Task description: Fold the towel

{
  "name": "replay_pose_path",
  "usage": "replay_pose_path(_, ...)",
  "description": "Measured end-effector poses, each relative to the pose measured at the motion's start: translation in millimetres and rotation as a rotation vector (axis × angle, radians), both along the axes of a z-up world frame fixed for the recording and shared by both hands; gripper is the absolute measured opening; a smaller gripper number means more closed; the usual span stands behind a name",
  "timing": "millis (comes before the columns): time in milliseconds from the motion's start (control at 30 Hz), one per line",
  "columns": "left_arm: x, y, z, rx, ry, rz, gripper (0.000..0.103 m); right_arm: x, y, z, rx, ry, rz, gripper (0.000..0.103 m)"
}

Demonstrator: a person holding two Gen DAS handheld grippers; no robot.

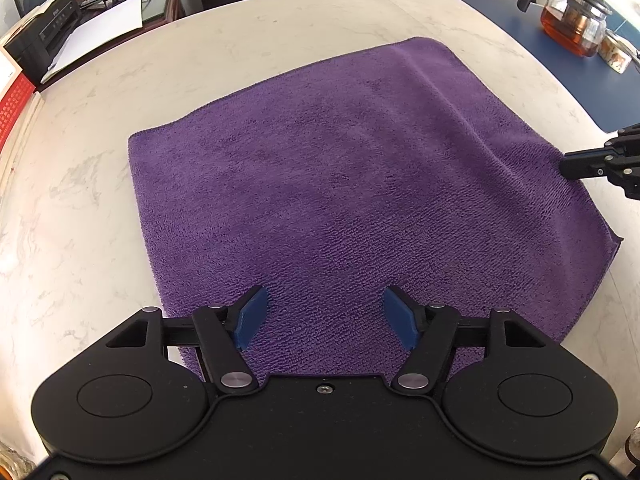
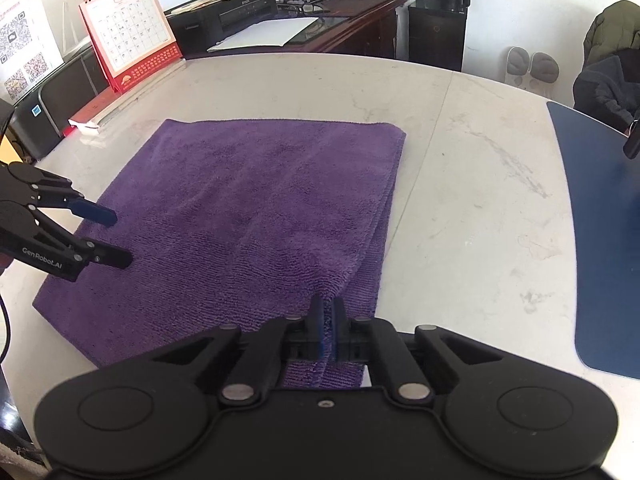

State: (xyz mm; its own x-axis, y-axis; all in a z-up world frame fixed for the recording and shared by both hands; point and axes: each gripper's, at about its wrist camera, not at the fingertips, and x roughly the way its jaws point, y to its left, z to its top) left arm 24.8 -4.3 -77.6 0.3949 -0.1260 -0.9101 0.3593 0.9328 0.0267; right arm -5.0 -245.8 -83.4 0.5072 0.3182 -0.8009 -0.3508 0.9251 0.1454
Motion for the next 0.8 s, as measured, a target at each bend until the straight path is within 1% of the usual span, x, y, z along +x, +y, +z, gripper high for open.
replay_pose_path(200,0.3,1.6,0.6,0.002,0.001,0.003,0.065,-4.0,-1.6,4.8,-0.009,-0.003,-0.026,0.003)
replay_pose_path(333,0.4,3.6,0.6,0.002,0.004,-0.001,0.066,-3.7,1.1,-3.8,-0.049,0.008,-0.036,0.003)
replay_pose_path(433,0.9,4.9,0.7,0.003,0.005,-0.003,0.067,-4.8,7.1,-7.2,-0.097,-0.003,-0.027,0.003)
replay_pose_path(600,1.3,8.8,1.4,0.014,0.005,-0.004,0.067,-5.9,11.6,-7.1,-0.132,-0.02,-0.035,0.003)
replay_pose_path(733,1.0,12.6,1.9,0.026,0.006,-0.009,0.067,-1.6,8.5,-6.6,-0.151,-0.009,-0.081,0.004)
replay_pose_path(800,0.3,15.1,0.5,0.025,0.006,-0.01,0.067,1.1,4.4,-5.2,-0.128,-0.001,-0.109,0.005)
